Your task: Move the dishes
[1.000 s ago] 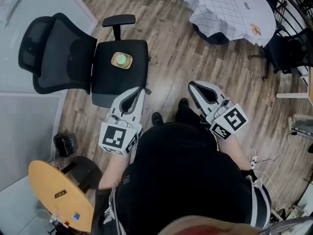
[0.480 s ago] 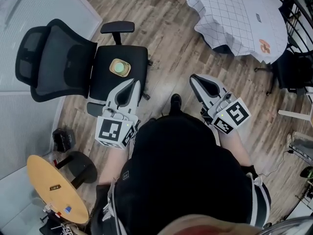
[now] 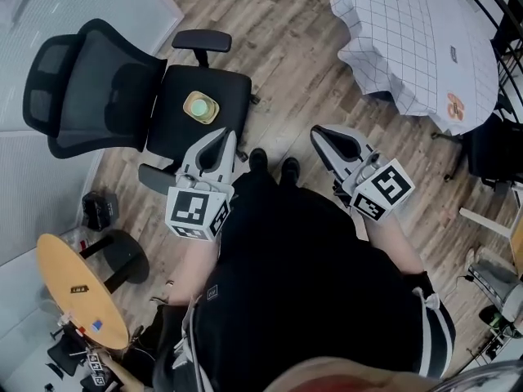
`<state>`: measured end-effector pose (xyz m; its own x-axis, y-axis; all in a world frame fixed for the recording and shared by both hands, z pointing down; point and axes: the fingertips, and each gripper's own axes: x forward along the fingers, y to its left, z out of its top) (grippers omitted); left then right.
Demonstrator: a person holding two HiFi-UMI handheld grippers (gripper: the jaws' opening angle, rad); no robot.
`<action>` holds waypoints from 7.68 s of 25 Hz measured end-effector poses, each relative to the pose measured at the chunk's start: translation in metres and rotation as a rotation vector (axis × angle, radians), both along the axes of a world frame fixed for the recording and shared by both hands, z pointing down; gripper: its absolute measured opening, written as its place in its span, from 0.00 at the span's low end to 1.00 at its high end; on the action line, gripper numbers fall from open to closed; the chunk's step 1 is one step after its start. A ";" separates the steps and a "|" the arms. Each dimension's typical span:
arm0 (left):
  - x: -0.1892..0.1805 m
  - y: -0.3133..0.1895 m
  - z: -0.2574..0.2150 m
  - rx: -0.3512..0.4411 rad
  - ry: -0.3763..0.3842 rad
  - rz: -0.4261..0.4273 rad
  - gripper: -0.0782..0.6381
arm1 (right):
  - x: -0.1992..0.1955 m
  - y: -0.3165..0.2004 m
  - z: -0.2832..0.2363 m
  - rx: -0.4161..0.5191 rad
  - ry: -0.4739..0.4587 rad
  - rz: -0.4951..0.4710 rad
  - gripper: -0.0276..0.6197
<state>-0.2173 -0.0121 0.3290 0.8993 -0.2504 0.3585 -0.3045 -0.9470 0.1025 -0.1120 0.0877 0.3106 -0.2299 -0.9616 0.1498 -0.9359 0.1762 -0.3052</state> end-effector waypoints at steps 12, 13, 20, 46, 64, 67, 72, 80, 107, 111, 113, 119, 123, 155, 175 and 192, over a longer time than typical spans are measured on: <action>-0.025 -0.113 0.029 -0.041 0.005 -0.168 0.12 | -0.026 -0.133 0.009 -0.069 0.013 -0.192 0.07; -0.028 -0.122 0.033 -0.044 0.003 -0.180 0.12 | -0.031 -0.147 0.012 -0.078 0.010 -0.213 0.07; -0.048 -0.165 0.074 -0.112 -0.054 -0.278 0.12 | -0.065 -0.220 0.025 -0.110 -0.020 -0.375 0.07; -0.051 -0.254 0.385 -0.276 -0.467 -0.357 0.12 | -0.076 -0.284 0.300 -0.470 -0.206 -0.605 0.07; -0.059 -0.261 0.530 -0.235 -0.742 -0.234 0.24 | -0.091 -0.268 0.375 -0.502 -0.252 -0.628 0.07; -0.057 -0.264 0.538 -0.239 -0.776 -0.201 0.24 | -0.087 -0.266 0.373 -0.502 -0.246 -0.614 0.07; -0.055 -0.262 0.536 -0.261 -0.775 -0.174 0.15 | -0.079 -0.267 0.364 -0.492 -0.240 -0.582 0.07; -0.051 -0.244 0.474 -0.226 -0.780 -0.135 0.14 | -0.071 -0.275 0.311 -0.455 -0.213 -0.529 0.07; 0.094 -0.093 0.148 0.229 -0.625 0.377 0.14 | 0.052 -0.147 0.060 -0.208 -0.099 -0.004 0.07; 0.143 -0.045 0.129 0.311 -0.609 0.441 0.14 | 0.100 -0.082 0.052 -0.171 -0.106 0.090 0.07; 0.170 -0.018 0.120 0.361 -0.598 0.490 0.14 | 0.125 -0.047 0.049 -0.146 -0.115 0.156 0.07; 0.244 0.082 0.101 0.486 -0.579 0.647 0.14 | 0.188 0.071 0.049 -0.112 -0.121 0.307 0.07; 0.288 0.146 0.093 0.570 -0.571 0.758 0.14 | 0.219 0.145 0.053 -0.119 -0.119 0.392 0.07; 0.665 0.284 0.111 0.766 -0.524 1.077 0.14 | 0.533 0.281 0.069 -0.157 -0.167 0.643 0.07; 0.797 0.288 0.184 0.756 -0.617 0.971 0.14 | 0.601 0.293 0.117 -0.192 -0.317 0.511 0.07; 0.864 0.301 0.248 0.753 -0.650 1.046 0.14 | 0.615 0.324 0.149 -0.281 -0.376 0.560 0.07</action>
